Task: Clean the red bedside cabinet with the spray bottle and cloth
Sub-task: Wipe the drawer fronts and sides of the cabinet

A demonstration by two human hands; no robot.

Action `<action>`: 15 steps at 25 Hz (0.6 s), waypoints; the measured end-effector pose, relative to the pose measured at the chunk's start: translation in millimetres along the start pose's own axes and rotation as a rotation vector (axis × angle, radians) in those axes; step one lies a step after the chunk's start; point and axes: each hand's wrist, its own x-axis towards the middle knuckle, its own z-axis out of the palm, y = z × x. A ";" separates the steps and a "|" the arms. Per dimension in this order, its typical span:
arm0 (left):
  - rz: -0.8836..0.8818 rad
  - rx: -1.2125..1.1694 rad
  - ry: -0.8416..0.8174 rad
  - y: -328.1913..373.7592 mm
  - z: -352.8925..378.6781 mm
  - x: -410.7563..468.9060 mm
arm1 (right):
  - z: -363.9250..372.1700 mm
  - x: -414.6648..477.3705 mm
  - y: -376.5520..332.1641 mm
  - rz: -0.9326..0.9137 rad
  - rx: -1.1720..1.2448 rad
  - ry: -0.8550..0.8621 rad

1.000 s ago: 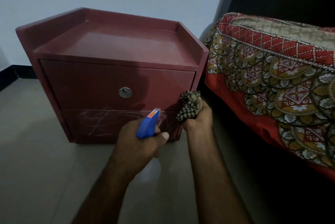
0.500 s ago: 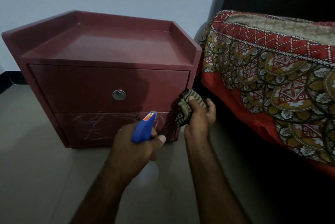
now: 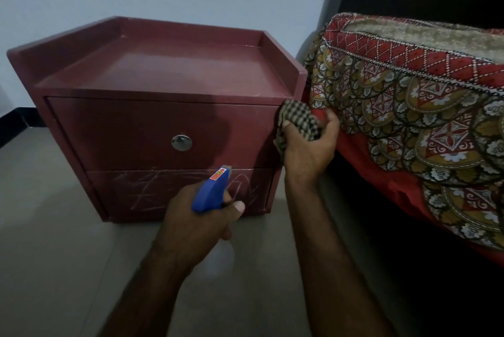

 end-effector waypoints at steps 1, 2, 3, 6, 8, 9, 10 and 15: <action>-0.002 0.003 -0.003 -0.2 -0.2 -0.1 | 0.9 2.9 -5.4 -0.043 -0.018 0.004; -0.006 -0.002 -0.004 0.0 -0.5 -0.9 | -0.6 1.1 -6.0 -0.055 -0.030 0.005; -0.009 -0.007 -0.001 1.2 -0.3 -0.8 | -3.8 -3.5 -2.7 -0.044 -0.043 0.006; -0.003 -0.002 0.008 5.3 -1.5 0.0 | -14.3 -22.4 16.2 0.039 -0.091 -0.017; 0.000 -0.015 0.011 7.7 -2.6 -0.9 | -16.2 -24.5 17.6 0.050 -0.101 -0.028; -0.001 -0.022 0.010 8.4 -2.9 -1.3 | -13.9 -21.6 13.5 0.032 -0.096 -0.031; -0.002 -0.024 0.009 8.7 -3.3 -1.5 | -10.6 -18.1 8.4 -0.001 -0.088 -0.029; 0.025 0.001 0.014 13.5 -3.6 -1.9 | -0.7 -15.7 -8.3 -0.210 -0.153 -0.003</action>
